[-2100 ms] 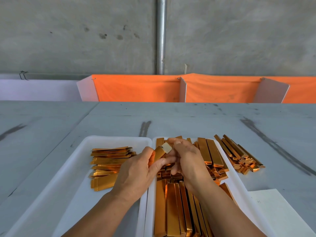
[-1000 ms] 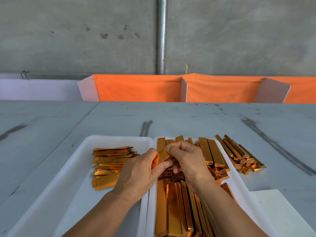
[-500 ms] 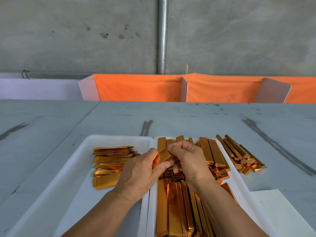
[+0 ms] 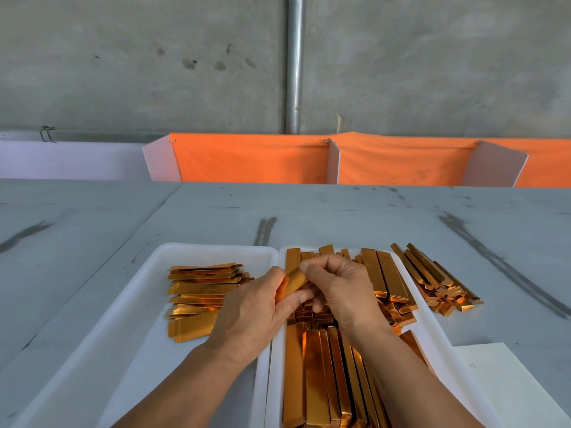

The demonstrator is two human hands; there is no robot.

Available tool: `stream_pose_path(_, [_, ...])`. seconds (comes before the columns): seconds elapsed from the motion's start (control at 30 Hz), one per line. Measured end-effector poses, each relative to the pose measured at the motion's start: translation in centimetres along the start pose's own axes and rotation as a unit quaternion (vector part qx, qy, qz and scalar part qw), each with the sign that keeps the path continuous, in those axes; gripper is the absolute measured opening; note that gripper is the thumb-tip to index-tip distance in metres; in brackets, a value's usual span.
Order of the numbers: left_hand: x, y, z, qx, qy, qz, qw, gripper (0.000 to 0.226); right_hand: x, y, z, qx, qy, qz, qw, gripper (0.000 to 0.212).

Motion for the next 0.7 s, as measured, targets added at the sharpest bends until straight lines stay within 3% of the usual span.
stream_pose_path(0.27, [0.9,0.2,0.0,-0.011,-0.03,-0.008,0.999,0.042,0.9,0.2,0.7,-0.002,-0.051,0.04,0.998,0.016])
stream_pose_path(0.47, [1.3,-0.2,-0.1,-0.033,-0.036,-0.007,0.999,0.054,0.8,1.1,1.1,0.03,-0.073,0.084,0.993,0.027])
stream_pose_path(0.7, [1.3,-0.2,0.0,-0.033,-0.031,-0.028,0.999,0.047,0.7,1.2,1.0,0.032,-0.064,0.055,0.996,0.025])
Point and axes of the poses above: each hand's wrist, its own z-axis away from the middle knuckle, its own y-axis out of the palm, x = y × z, the point moved 9 cm from there along -z, towards the middle knuckle, and after that the axes turned 12 degrees about -x, right-handed, at the moved point
